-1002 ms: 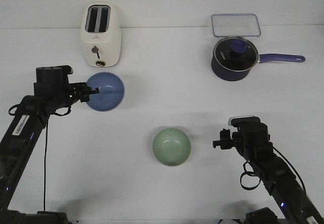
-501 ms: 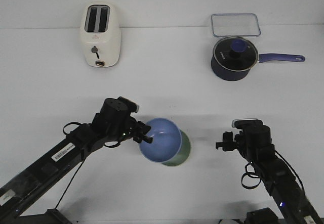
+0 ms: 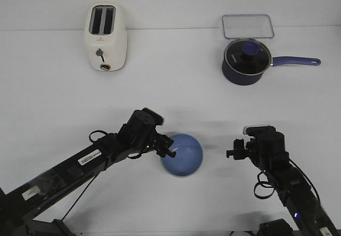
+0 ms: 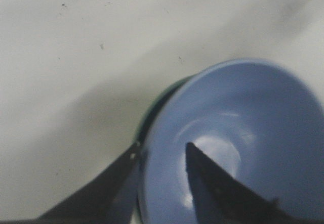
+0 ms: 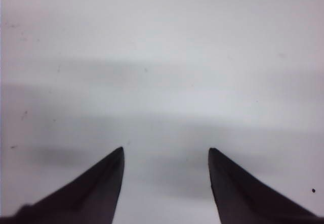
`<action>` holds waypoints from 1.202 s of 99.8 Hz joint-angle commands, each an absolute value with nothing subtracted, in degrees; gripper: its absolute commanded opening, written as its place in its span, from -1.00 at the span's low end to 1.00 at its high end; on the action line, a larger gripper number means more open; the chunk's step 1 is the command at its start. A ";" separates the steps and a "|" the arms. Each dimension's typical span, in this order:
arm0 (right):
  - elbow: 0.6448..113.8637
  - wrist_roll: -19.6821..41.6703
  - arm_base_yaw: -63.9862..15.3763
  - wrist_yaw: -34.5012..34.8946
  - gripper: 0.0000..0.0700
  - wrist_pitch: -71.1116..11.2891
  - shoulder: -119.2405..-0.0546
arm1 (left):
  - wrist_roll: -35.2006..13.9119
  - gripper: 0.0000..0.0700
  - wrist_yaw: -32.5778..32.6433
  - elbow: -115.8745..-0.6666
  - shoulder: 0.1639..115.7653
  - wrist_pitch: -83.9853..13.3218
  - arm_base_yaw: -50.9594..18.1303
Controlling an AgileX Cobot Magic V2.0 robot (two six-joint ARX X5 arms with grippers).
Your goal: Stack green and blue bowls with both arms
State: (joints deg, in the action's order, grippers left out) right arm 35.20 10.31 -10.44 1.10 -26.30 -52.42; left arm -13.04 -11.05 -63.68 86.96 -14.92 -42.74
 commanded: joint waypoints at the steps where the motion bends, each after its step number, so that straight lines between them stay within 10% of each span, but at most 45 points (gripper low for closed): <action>1: 35.51 10.44 -10.52 1.10 -0.01 -25.76 -52.82 | -13.10 0.08 -11.20 -64.79 87.20 -14.76 -43.13; 36: 35.51 8.86 -10.52 1.61 -0.12 -22.72 -47.46 | -7.18 0.16 0.62 -65.19 71.57 -19.66 -34.48; 46: 35.51 7.49 -10.52 1.63 -0.95 -21.71 -42.15 | -6.50 -0.45 7.22 -65.17 65.56 -21.04 -29.98; 52: 35.42 6.98 -10.52 1.61 -1.00 -21.19 -39.00 | -5.69 -1.00 9.52 -64.79 62.26 -21.98 -26.81; 95: 23.20 5.72 -10.52 -2.52 -1.00 -9.21 -10.98 | -1.78 -0.97 10.74 -30.41 27.73 8.10 -11.42; 120: 23.00 6.24 -10.55 -6.48 -1.00 -9.37 -10.15 | -2.22 -0.96 10.66 -28.75 23.97 7.33 -10.48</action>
